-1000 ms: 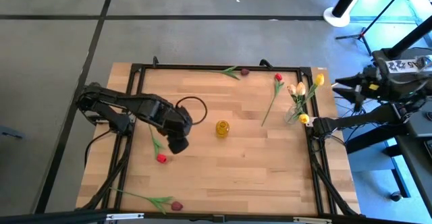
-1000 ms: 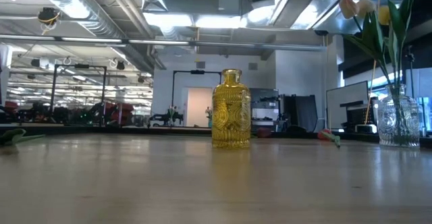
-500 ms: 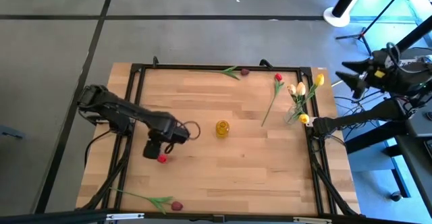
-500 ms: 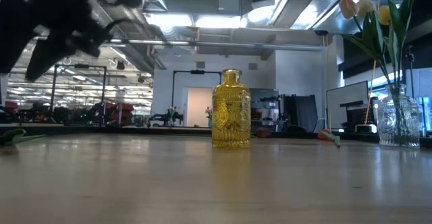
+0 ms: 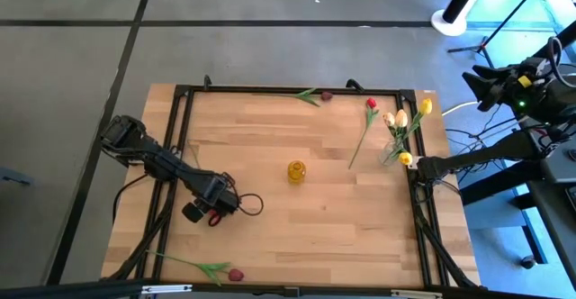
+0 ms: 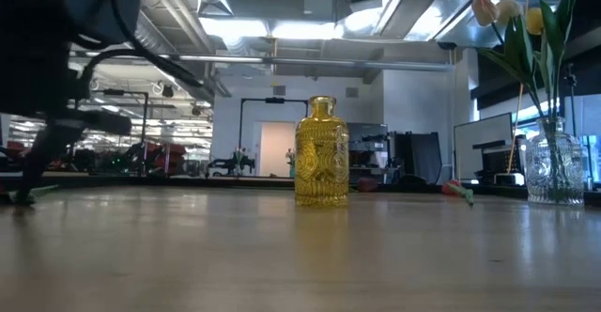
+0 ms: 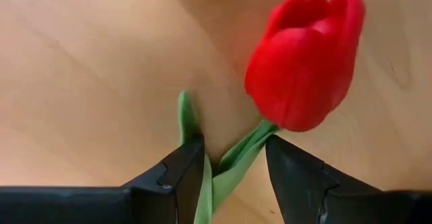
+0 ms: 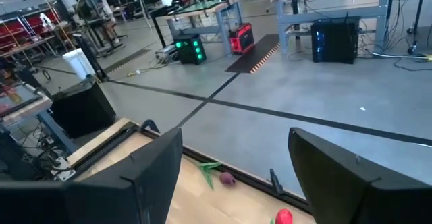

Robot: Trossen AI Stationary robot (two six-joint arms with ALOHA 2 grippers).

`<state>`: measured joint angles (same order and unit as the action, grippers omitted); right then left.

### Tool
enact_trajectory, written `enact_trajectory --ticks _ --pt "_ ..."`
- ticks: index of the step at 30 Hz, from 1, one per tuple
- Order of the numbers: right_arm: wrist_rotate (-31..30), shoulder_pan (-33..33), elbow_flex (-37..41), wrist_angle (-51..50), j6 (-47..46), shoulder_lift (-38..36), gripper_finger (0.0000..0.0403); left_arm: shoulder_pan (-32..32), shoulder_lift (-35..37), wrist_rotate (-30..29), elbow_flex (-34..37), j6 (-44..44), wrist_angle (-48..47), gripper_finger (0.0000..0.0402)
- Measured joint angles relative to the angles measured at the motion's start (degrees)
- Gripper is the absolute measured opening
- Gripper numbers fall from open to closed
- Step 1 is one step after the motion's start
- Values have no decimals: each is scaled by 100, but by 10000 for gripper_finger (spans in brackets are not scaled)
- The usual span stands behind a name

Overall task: Sort flowers into vase by color
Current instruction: Put the red tulip into the yellow transparent vase

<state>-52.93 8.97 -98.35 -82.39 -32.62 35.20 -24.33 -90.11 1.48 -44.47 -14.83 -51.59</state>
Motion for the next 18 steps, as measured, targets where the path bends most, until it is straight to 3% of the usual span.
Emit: enact_trajectory --ticks 8,11,16,18 --pt "94 0 2 -28 -13 -7 271 -258 26 -66 195 -507 296 148" --pt "103 0 2 -44 -9 -7 271 -393 20 -410 206 -755 426 114" --pt "105 0 2 -36 135 -9 271 -587 -15 -1093 10 -510 603 22" --pt "120 0 2 17 208 -9 271 -648 -25 -1489 -267 -405 734 10"
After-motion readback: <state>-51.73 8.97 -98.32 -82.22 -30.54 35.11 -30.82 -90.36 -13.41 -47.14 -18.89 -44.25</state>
